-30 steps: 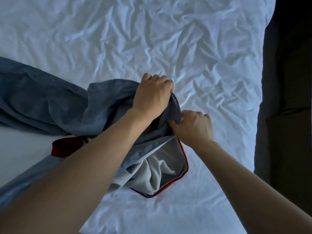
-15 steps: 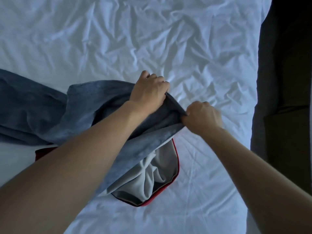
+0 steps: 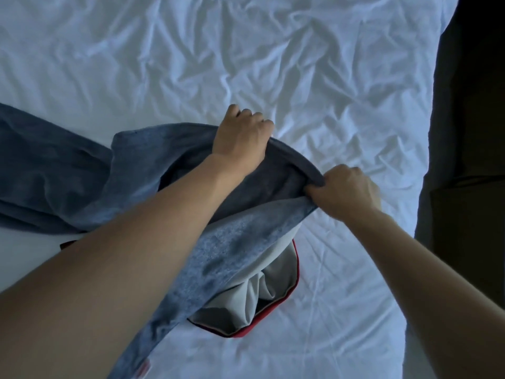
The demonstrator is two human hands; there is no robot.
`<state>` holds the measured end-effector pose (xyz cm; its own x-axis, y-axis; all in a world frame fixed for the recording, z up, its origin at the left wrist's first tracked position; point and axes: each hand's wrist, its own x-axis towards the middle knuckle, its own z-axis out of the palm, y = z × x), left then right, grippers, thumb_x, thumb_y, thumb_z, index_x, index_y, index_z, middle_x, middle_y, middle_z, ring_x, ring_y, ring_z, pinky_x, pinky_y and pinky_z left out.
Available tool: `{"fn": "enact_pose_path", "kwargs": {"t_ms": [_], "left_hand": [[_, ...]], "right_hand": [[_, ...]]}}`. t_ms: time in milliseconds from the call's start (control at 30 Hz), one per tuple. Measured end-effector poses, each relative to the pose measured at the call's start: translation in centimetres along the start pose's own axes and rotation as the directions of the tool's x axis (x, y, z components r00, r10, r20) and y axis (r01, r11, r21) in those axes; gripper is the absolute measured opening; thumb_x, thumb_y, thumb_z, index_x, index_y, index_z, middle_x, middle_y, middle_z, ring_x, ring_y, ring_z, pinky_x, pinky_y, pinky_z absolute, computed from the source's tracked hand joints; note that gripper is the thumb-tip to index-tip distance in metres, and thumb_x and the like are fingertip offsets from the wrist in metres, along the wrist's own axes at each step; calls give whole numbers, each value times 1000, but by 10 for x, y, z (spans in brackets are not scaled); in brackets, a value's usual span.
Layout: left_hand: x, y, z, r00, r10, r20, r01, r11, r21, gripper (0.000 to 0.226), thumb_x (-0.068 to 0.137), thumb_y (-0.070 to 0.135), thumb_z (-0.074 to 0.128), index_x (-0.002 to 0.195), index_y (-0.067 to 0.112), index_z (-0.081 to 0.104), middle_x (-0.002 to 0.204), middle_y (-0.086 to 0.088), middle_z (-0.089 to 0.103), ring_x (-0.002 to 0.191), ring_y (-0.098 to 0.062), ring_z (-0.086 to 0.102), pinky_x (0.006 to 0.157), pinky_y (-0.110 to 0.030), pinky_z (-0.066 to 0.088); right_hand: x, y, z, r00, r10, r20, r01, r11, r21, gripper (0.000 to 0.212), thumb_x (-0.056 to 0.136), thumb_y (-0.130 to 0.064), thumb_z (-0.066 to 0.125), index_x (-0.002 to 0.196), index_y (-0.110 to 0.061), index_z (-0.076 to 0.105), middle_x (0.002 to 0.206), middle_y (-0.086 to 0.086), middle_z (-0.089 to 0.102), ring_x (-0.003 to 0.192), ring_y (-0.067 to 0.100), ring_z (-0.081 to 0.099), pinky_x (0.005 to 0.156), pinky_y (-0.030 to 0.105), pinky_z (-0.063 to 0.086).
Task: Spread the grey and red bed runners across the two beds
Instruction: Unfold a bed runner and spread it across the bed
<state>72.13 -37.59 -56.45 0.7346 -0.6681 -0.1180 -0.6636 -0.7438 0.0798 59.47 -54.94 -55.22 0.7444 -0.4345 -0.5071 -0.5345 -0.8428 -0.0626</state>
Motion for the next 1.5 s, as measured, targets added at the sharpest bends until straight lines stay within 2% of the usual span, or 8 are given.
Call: {"fn": "enact_pose_path", "kwargs": {"t_ms": [233, 333, 433, 600, 967, 1200, 1367, 1500], "left_hand": [[0, 52, 0, 941, 332, 66, -316, 931, -183, 22, 88, 22, 57, 109, 20, 62, 106, 3, 63, 102, -22, 57, 104, -39, 29], [8, 76, 6, 946, 317, 66, -309, 945, -102, 15, 92, 15, 46, 96, 19, 60, 95, 3, 63, 89, -20, 55, 96, -34, 34], [14, 83, 9, 965, 253, 66, -249, 966, -62, 15, 92, 13, 46, 97, 19, 59, 94, 3, 62, 88, -21, 55, 90, -33, 33], [15, 120, 9, 915, 395, 87, -378, 912, -162, 14, 91, 18, 48, 99, 21, 60, 94, 4, 64, 87, -21, 57, 92, -35, 35], [25, 155, 17, 956, 281, 85, -276, 959, -60, 19, 91, 9, 47, 95, 22, 60, 85, 3, 59, 79, -21, 54, 87, -35, 35], [-12, 118, 5, 961, 276, -32, -277, 944, -180, 32, 88, 20, 59, 120, 17, 57, 108, -1, 61, 100, -24, 56, 95, -39, 39], [-75, 53, 4, 991, 134, 26, -128, 978, -163, 46, 85, 28, 62, 128, 16, 52, 124, -3, 54, 116, -26, 51, 104, -39, 36], [-113, 26, -2, 999, 51, 15, -47, 979, -200, 48, 87, 30, 66, 131, 15, 55, 125, -4, 55, 115, -26, 52, 104, -40, 35]], "right_hand": [[5, 15, 1, 999, 16, -49, -19, 998, -60, 14, 79, -29, 60, 79, -15, 63, 77, 6, 58, 66, 29, 49, 61, 32, 40], [-11, 12, 10, 1000, -25, -2, 25, 998, -50, 27, 81, -43, 59, 76, -16, 60, 73, 3, 51, 64, 28, 48, 59, 31, 39], [-9, 31, 8, 1000, -17, 3, 18, 997, -71, 13, 79, -28, 59, 76, -15, 61, 73, 3, 54, 63, 28, 51, 57, 31, 39], [-4, 66, -2, 996, 87, 10, -86, 996, -32, 19, 80, -31, 58, 72, -14, 54, 70, 3, 52, 55, 20, 45, 48, 28, 29], [-22, 101, 5, 999, -1, 49, 1, 1000, -10, 26, 77, -39, 60, 64, -17, 55, 66, 1, 56, 55, 22, 52, 46, 26, 31], [-32, 112, 4, 990, 83, -118, -84, 996, -9, 21, 83, -41, 63, 80, -21, 68, 69, -3, 55, 55, 19, 46, 49, 27, 30], [-64, 68, 7, 907, -134, -399, 176, 982, 70, 35, 79, -34, 71, 108, -18, 63, 103, 2, 63, 96, 27, 58, 85, 41, 43], [-96, 47, 18, 914, 6, -407, 70, 983, 171, 27, 82, -32, 65, 104, -17, 61, 102, 2, 63, 96, 28, 57, 84, 40, 41]]}}
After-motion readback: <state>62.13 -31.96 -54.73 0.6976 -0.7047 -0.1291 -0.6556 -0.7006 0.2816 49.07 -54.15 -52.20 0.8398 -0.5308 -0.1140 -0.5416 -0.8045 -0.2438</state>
